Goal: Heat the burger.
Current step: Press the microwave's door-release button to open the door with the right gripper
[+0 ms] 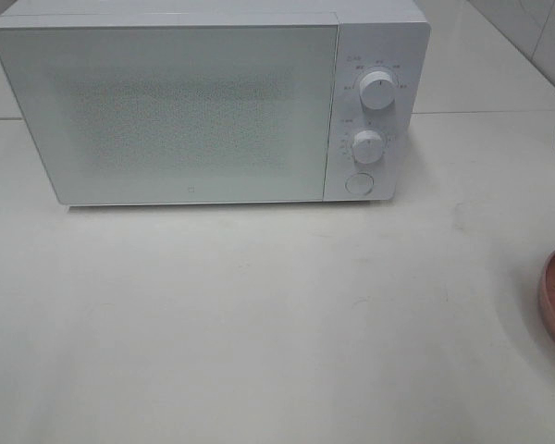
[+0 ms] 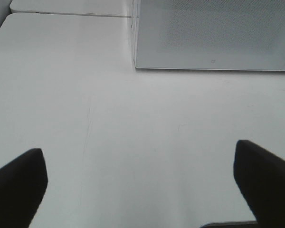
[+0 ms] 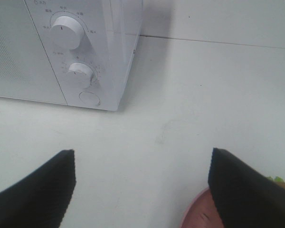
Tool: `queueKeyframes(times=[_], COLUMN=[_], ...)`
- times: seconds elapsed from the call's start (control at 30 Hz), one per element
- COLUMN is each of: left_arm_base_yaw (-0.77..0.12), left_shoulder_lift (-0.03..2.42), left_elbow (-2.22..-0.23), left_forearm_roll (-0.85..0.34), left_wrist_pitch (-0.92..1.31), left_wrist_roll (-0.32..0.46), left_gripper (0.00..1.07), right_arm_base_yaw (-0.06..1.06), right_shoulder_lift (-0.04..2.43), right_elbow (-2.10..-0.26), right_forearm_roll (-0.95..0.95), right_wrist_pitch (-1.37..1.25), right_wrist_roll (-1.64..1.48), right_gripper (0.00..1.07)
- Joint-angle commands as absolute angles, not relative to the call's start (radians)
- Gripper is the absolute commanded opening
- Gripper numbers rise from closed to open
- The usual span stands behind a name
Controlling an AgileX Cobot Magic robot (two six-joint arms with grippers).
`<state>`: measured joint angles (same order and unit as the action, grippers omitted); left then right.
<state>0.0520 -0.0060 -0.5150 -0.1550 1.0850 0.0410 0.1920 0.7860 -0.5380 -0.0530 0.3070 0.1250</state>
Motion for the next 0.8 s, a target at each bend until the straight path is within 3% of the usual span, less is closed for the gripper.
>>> queueKeyframes(times=[0.03,0.8], left_arm_base_yaw=[0.051,0.051], left_shoulder_lift=[-0.028,-0.028], left_elbow=[-0.514,-0.514], left_forearm_roll=[-0.158,-0.158], left_wrist_pitch=[1.071,1.071], left_wrist_roll=[0.039,0.039], left_gripper=[1.00,1.00], right_arm_base_yaw=[0.190,0.190], right_shoulder_lift=[0.830,1.193], right_elbow=[-0.540,-0.540], right_forearm_roll=[-0.058,-0.058], right_wrist_pitch=[0.241,-0.255], right_wrist_roll=[0.127,0.118], right_gripper=[0.75,0.75])
